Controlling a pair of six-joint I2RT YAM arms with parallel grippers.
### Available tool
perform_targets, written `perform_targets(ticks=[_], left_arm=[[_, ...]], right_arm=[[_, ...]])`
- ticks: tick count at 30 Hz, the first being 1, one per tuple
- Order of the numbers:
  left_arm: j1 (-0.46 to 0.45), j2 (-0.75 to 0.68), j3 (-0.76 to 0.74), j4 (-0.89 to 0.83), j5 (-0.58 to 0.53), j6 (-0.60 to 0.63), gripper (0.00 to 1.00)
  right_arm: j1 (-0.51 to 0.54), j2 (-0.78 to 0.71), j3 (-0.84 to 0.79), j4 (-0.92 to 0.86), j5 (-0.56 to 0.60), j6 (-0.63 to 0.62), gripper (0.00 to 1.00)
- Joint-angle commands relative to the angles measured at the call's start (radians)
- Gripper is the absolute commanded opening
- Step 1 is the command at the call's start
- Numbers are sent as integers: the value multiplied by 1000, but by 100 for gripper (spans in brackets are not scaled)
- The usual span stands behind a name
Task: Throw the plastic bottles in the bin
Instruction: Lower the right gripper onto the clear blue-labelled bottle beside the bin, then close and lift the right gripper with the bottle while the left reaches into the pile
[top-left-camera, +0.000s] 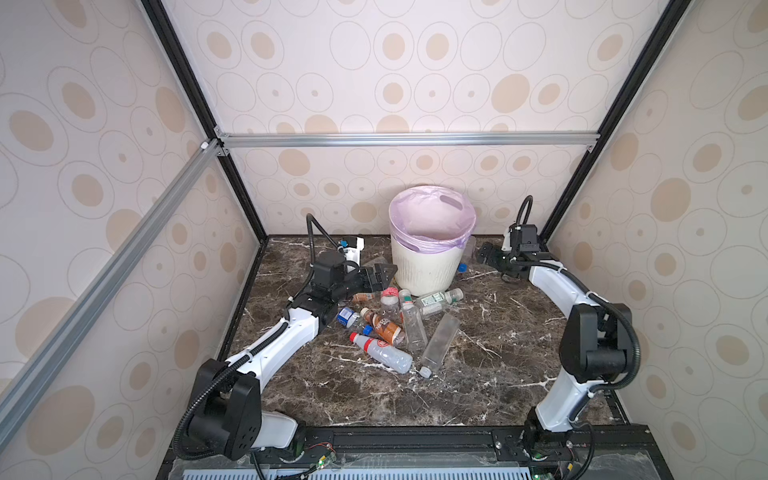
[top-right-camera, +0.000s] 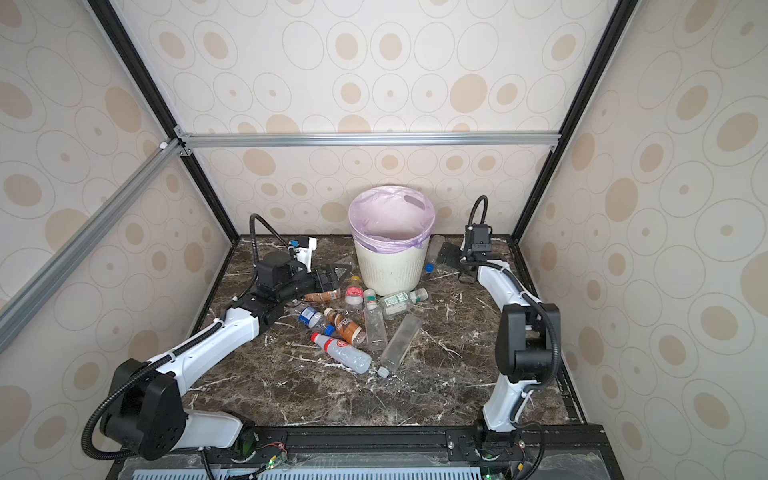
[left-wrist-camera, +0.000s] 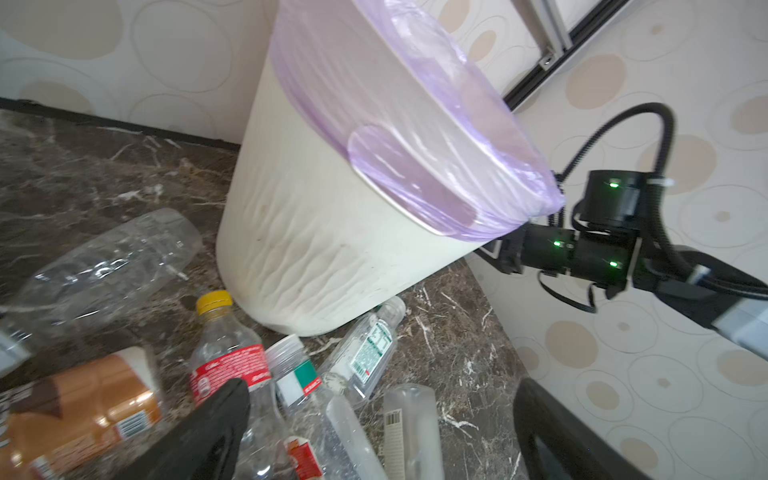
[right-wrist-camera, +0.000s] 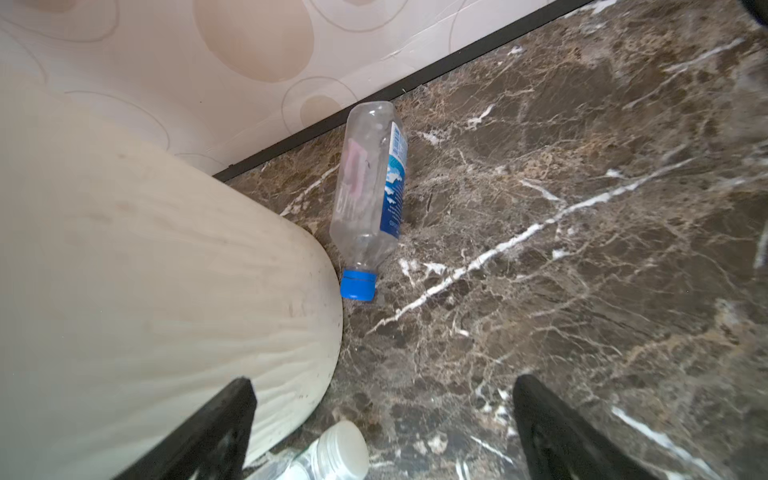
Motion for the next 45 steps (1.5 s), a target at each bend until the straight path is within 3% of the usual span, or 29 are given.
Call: perform_targets(ticks=[1, 7, 19, 23, 33, 45], left_arm=[[-25, 0, -9, 121, 32, -25, 99], [-94, -3, 4, 148, -8, 3, 99], [-411, 79, 94, 78, -391, 267, 99], [-490, 142, 113, 84, -472, 333, 99], [-621, 276, 162, 117, -644, 462, 99], [-671, 351, 212, 91, -694, 518, 99]], right_arm=[[-8, 80, 94, 20, -45, 34, 100], [-8, 230, 240, -20, -60, 35, 100], [-5, 414, 411, -70, -77, 26, 100], [-5, 467, 480, -102, -80, 21, 100], [8, 585, 615, -162, -71, 31, 99], [34, 709, 798, -248, -36, 29, 89]])
